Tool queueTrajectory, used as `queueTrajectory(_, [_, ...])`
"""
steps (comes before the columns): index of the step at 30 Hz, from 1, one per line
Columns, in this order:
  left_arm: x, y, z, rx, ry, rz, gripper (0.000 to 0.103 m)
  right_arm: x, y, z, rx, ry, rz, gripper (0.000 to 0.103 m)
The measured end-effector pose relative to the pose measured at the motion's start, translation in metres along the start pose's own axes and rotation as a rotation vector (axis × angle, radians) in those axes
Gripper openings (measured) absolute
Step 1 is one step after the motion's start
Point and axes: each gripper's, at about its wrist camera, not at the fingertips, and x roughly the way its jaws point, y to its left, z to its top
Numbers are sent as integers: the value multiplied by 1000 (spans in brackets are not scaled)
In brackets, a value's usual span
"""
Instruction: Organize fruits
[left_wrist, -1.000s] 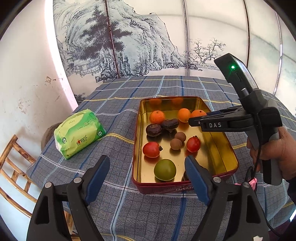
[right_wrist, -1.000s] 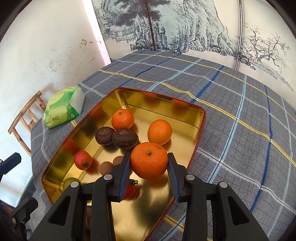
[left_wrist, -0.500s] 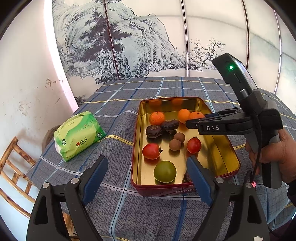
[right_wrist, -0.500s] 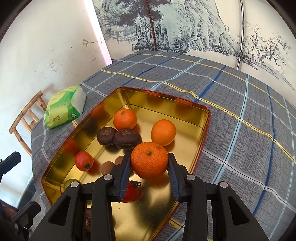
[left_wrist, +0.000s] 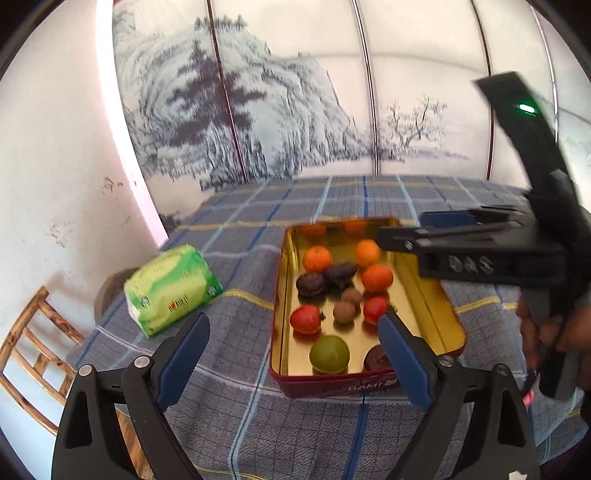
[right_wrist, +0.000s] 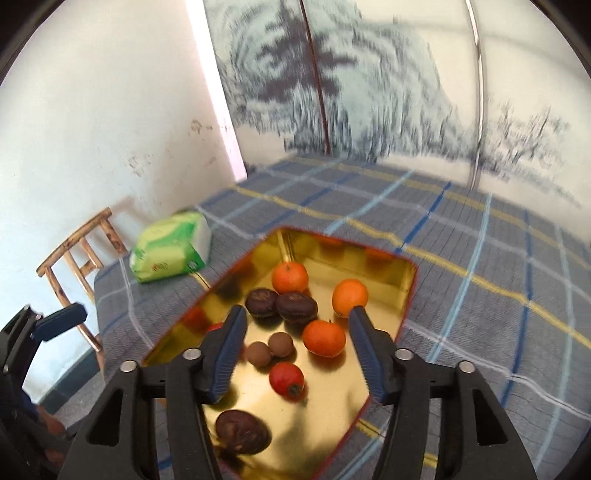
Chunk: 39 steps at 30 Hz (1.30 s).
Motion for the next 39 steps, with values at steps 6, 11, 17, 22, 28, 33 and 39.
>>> queueTrajectory(6, [-36, -2, 11, -14, -112, 21, 99, -75, 15, -14, -37, -189, -94, 87])
queueTrajectory(11, [-69, -7, 17, -4, -206, 72, 103, -129, 24, -31, -47, -312, -157, 96])
queueTrajectory(17, [-108, 3, 31, -64, -306, 109, 103, -184, 27, -39, -14, -433, -201, 101])
queueTrajectory(22, [-129, 13, 41, -137, -334, 84, 103, -213, 30, -42, -21, -487, -221, 103])
queueTrajectory(28, [-148, 6, 47, -118, -394, 66, 103, -228, 33, -49, -45, -490, -234, 103])
queueTrajectory(33, [-154, -4, 48, -64, -421, 79, 103, -226, 30, -50, -35, -479, -229, 103])
queueTrajectory(39, [-153, -4, 46, -65, -415, 55, 103, -222, 30, -52, -39, -457, -222, 103])
